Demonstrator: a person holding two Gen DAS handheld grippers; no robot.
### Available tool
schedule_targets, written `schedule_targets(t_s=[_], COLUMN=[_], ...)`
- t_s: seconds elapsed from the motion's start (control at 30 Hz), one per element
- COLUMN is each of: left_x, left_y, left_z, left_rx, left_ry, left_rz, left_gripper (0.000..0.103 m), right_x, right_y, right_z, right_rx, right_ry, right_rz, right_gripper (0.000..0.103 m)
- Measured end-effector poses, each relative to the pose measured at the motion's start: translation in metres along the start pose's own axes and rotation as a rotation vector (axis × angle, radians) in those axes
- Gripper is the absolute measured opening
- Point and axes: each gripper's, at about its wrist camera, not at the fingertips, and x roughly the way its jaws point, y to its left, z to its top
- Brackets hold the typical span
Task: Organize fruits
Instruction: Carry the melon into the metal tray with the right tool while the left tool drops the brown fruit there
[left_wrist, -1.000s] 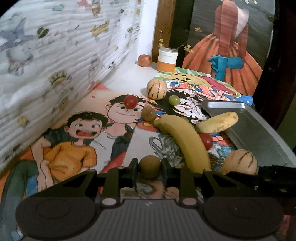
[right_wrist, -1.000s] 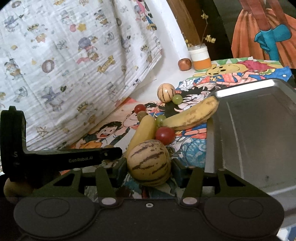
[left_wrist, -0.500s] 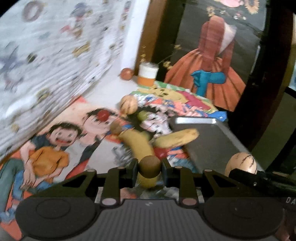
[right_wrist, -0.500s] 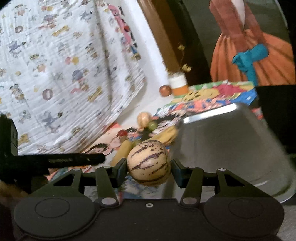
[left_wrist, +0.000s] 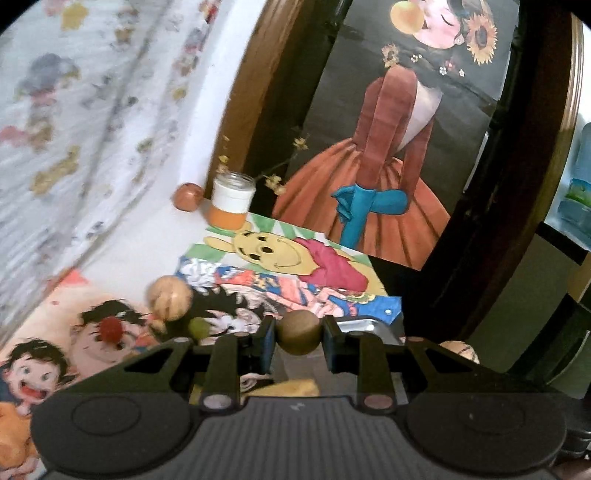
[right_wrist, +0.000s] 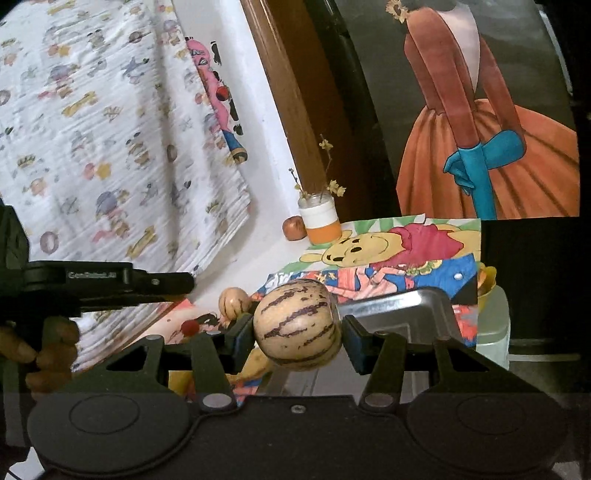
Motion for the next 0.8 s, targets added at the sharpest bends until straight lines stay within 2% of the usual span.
schedule_targets(t_s=[0.23,0.43,0.57,0.8], left_x=[0.067,0.116,0.135,0.145], left_y=[-0.001,0.003,0.005,0.001], left_z=[0.008,0.001,-0.004,-0.008], left_rx=[0.038,0.063,0.082,0.127], left_ry=[0.097,0.195,0.264,0.3], left_rz=[-0.022,-0.038,-0.027,-0.049], left_gripper=[0.029,0.029,0.029,0.029], right_x=[0.047,0.082,0.095,0.107], right_y=[-0.021,-0.032,-0.035,-0.031], right_z=[0.013,0.007,0.001,-0.006], right_rx=[-0.104,-0.17,-0.193,-0.243], right_ry=[0.083,0.181,0.226,0.265], right_rz=[-0.055,-0.086,-0.102,-0.143], right_gripper=[0.054,0.054,0.054,0.054])
